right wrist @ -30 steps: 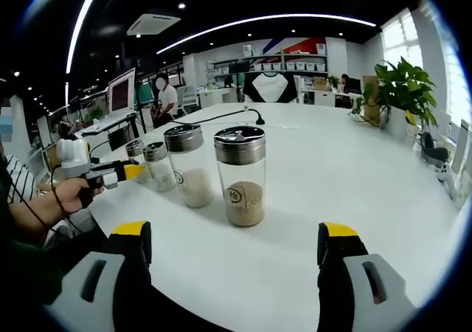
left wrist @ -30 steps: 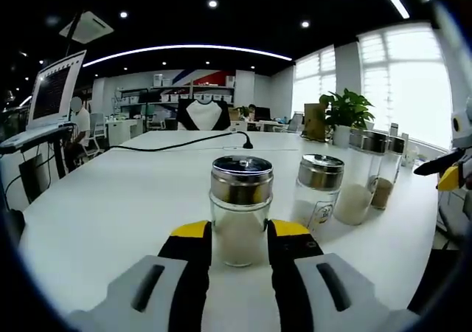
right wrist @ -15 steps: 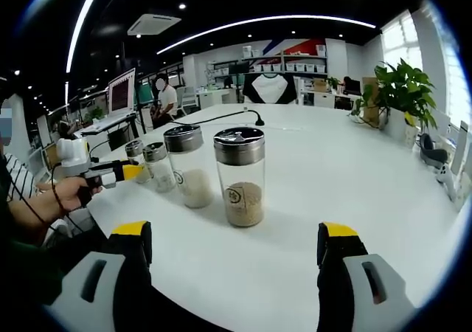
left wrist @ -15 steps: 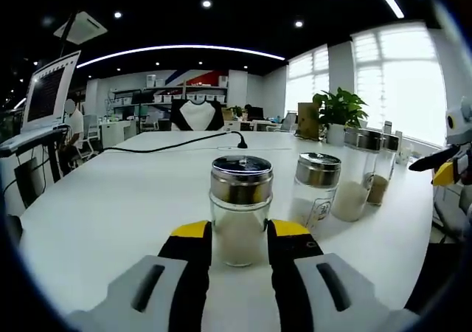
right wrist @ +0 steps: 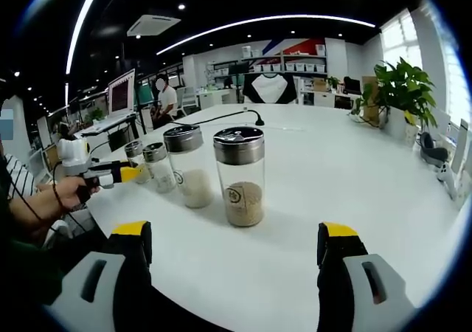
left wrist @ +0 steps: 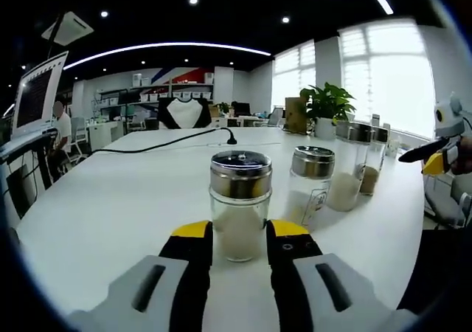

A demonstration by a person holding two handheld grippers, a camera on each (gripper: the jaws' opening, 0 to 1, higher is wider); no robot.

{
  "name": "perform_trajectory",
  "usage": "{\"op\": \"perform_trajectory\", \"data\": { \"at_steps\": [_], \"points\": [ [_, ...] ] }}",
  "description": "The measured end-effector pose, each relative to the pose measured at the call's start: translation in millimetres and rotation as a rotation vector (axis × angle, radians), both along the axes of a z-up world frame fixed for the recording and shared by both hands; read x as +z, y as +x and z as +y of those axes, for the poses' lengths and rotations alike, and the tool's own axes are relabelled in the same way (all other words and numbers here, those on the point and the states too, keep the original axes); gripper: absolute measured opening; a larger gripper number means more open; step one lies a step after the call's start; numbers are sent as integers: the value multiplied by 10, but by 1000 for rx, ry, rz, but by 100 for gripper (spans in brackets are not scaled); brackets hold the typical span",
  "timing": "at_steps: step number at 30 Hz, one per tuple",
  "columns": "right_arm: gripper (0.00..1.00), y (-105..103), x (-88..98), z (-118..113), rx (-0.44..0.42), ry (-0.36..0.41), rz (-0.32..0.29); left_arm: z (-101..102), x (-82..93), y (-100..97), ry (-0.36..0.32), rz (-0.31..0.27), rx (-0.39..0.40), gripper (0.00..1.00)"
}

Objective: Rotate the seasoning bottle until the label or dispensing opening points toward the visible target arrow and the bottle remains upright within the marked orientation range

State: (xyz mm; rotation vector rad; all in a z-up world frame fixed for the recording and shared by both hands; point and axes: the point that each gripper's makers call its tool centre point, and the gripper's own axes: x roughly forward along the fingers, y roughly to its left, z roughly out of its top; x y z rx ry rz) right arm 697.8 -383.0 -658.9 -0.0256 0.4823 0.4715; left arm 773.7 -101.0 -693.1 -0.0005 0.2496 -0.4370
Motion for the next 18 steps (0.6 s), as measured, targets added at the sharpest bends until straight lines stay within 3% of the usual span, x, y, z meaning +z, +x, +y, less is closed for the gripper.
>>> {"op": "perform_trajectory", "data": {
  "at_steps": [13,14,15,16,17,18],
  "points": [
    [95,-8,5,-23,-1,-4,-2,8,-3,-6,19,4,-98,28],
    [95,-8,7,-26,-1,-5,-3,15,-7,-8,22,4,-114,26],
    [95,-8,9,-28,-1,-5,-3,37,-23,-17,22,15,-120,10],
    [95,-8,13,-29,-2,-4,-4,40,-17,-42,34,6,-154,4],
    [95,-6,17,-29,-4,-2,-5,45,-37,-59,-11,28,-126,1],
    [95,-5,20,-29,-5,-2,-6,-13,37,-74,39,-39,-208,1]
  ]
}}
